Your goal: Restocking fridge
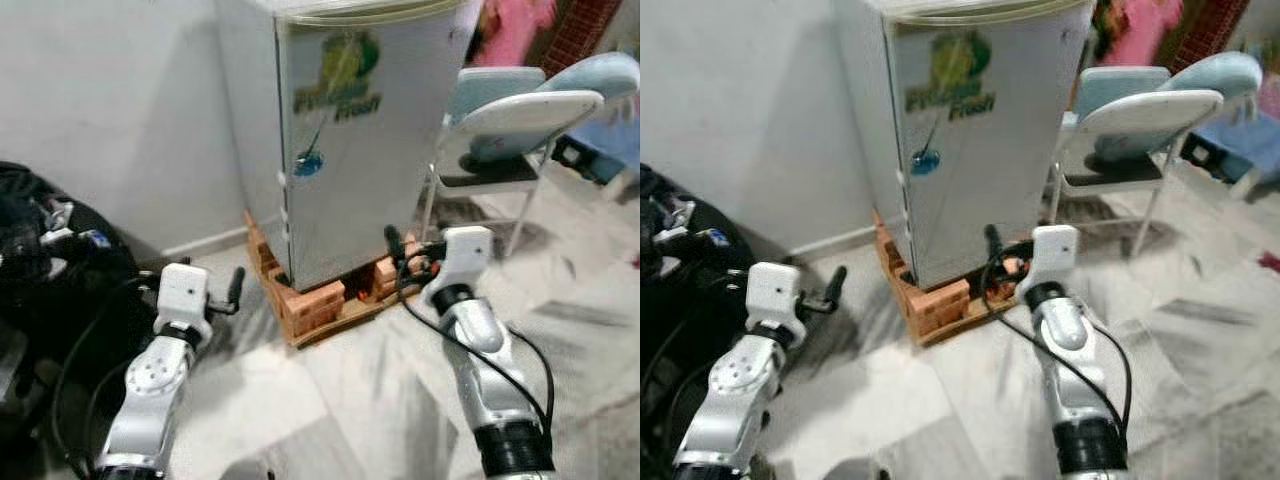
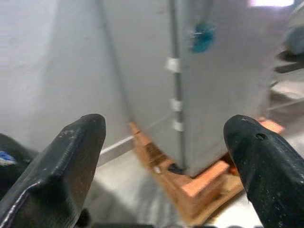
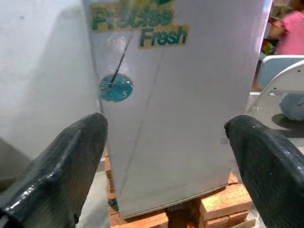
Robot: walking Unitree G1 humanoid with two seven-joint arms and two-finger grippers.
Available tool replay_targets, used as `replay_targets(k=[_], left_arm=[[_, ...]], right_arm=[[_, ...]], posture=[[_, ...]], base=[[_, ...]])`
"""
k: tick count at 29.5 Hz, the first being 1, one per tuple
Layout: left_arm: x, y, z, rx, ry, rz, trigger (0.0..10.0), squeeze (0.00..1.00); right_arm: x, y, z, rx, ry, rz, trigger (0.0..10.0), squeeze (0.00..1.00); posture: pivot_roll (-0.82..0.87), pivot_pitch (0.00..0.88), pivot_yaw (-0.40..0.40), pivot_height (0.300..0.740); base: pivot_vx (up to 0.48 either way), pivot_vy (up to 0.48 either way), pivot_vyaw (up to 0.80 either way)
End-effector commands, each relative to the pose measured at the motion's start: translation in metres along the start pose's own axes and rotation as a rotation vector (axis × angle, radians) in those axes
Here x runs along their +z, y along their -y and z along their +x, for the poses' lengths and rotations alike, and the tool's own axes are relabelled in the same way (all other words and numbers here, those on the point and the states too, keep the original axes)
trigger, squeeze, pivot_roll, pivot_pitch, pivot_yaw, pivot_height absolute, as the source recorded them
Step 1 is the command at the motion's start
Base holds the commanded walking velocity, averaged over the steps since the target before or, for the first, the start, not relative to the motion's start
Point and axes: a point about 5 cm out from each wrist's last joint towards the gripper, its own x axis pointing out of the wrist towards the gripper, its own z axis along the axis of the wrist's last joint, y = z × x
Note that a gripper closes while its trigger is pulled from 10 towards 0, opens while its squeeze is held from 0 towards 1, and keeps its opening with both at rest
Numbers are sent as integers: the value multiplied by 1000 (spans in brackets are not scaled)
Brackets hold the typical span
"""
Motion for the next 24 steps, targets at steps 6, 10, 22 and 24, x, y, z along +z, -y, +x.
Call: replay_targets(k=[6,10,22,24], left_arm=[[4,11,2,-48,26,3,10000,0],[4,12,1,-56,28,20,10000,0],[0,13,-2,6,19,7,10000,0],[0,10,-4,39,22,16,10000,0]], right_arm=[[5,15,-1,-41,15,-18,10000,0],[5,15,-1,-40,18,-22,10000,0],[4,11,2,-17,12,-26,10000,0],[4,7,7,16,5,-29,10000,0]], posture=[[73,8,-7,740],[73,8,-7,740],[112,0,-61,740],[135,0,-93,740]], base=[[342,336,0],[412,204,0],[240,0,0],[0,0,0]])
